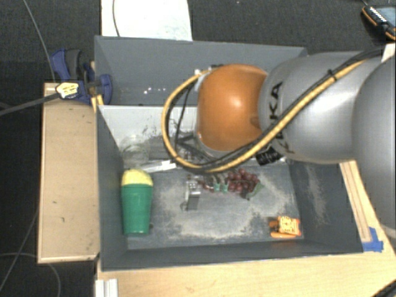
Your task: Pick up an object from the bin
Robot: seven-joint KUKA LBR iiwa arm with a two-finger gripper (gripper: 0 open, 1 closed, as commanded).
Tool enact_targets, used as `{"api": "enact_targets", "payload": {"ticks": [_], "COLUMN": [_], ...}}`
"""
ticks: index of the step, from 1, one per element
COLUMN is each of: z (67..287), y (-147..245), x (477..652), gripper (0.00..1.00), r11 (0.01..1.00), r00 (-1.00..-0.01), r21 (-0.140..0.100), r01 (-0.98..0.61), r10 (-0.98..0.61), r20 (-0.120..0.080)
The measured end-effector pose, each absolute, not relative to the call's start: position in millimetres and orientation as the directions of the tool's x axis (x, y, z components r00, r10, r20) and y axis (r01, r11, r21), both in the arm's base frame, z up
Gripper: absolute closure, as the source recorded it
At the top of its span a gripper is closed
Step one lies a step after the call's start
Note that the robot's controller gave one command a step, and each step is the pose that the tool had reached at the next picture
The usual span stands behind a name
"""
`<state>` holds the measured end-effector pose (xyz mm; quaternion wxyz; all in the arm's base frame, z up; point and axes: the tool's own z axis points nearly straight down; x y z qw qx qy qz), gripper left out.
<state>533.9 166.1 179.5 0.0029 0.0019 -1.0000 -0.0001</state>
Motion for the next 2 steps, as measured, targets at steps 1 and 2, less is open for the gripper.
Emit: {"api": "enact_targets", "payload": {"ticks": [1, 2], "z": [184, 67], "y": [165, 217], "x": [535.8, 588.6], "gripper": [0.0, 0.0], "r11": [1.0, 0.999], "r00": [-1.0, -0.999], "r21": [0.002, -0.002], "r01": [0.002, -0.054], "r10": [0.002, -0.054], "r20": [-0.002, 0.005]}}
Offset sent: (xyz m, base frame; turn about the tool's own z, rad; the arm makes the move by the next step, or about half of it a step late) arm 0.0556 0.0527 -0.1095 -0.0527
